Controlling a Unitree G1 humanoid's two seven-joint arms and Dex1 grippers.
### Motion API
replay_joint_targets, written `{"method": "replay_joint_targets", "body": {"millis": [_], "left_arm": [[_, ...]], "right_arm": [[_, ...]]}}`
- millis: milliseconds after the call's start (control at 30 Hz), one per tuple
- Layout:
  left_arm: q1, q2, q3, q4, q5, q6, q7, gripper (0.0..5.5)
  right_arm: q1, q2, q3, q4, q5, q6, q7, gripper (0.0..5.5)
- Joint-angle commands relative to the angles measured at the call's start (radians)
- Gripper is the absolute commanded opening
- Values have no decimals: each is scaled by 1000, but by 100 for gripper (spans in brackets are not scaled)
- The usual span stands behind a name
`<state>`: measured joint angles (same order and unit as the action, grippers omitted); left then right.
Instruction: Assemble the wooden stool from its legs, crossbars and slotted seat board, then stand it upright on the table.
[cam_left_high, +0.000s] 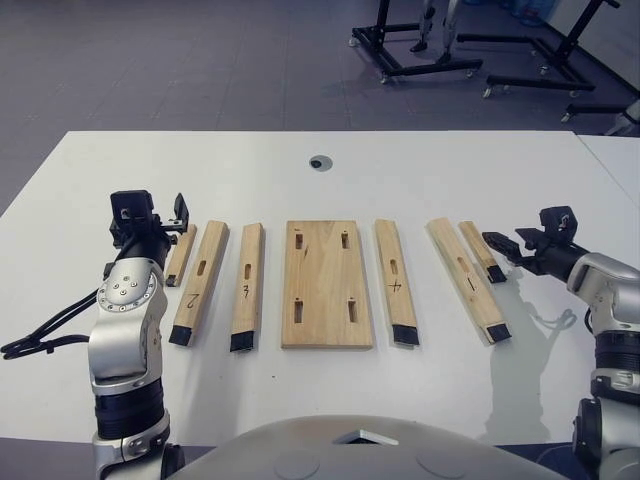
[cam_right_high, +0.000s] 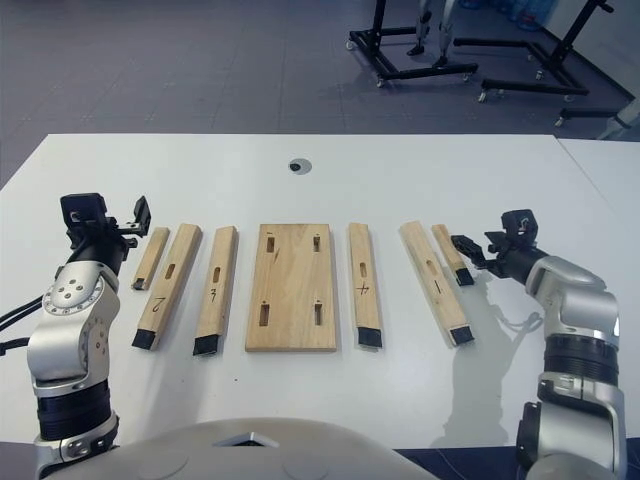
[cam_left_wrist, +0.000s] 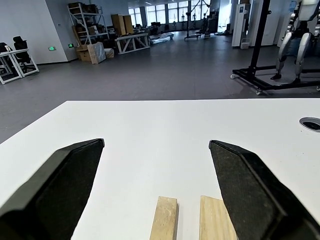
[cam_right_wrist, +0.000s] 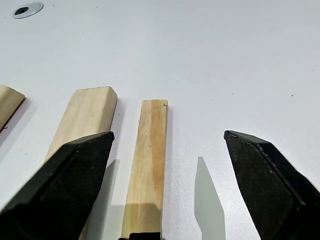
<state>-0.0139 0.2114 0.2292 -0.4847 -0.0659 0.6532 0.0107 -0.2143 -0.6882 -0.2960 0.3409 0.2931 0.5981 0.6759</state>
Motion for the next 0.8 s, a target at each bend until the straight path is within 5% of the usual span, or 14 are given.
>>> {"method": "replay_joint_targets", "body": {"millis": [33, 233, 800], "left_arm": [[-20, 5, -13, 13, 7, 2, -5, 388], [-20, 4, -13, 12, 9, 4, -3, 388], [-30, -6, -25, 13, 15, 0, 2, 384]], "right_arm": [[20, 24, 41, 37, -36, -55, -20, 408], [12, 49, 105, 185, -92, -153, -9, 408], [121, 50, 162, 172, -89, -67, 16, 128]]}}
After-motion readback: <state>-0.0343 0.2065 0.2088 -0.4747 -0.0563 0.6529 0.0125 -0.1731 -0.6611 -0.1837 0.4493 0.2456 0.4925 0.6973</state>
